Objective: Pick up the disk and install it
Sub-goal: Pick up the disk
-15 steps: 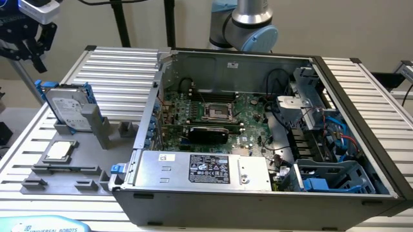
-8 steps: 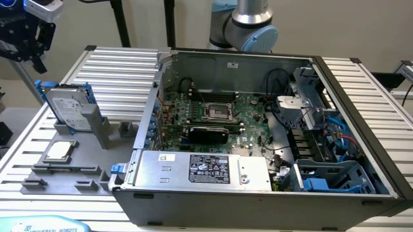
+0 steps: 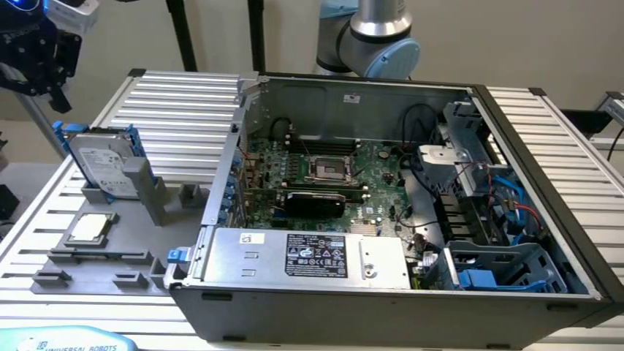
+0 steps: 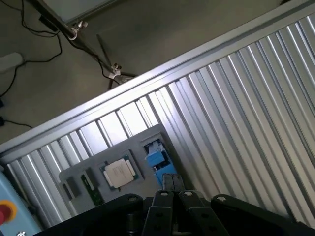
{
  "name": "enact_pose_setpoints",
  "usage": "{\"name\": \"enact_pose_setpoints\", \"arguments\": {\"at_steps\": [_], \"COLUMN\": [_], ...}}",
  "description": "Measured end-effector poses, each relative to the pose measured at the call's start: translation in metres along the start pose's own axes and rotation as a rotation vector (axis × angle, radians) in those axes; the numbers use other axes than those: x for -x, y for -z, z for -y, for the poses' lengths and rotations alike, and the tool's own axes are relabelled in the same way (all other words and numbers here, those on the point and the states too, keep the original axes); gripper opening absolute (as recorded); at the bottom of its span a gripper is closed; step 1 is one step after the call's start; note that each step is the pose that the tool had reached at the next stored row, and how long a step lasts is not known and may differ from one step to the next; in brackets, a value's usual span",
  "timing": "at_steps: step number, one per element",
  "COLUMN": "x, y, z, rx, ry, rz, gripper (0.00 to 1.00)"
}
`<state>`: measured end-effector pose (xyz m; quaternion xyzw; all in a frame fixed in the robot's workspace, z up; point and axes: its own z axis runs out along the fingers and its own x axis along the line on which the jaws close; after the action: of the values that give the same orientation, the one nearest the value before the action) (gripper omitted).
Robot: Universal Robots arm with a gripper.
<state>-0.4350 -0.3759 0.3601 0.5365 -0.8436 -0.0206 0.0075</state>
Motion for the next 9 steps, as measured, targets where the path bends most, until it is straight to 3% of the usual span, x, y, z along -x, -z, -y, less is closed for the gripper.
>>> {"name": "enact_pose_setpoints", "arguments": {"at_steps": [9], "x": [0.0], "y": [-0.001], "z": [0.0], "rx": [-0.0022], "ry": [0.174], "rz": [-0.0058], "gripper": [0.11]}}
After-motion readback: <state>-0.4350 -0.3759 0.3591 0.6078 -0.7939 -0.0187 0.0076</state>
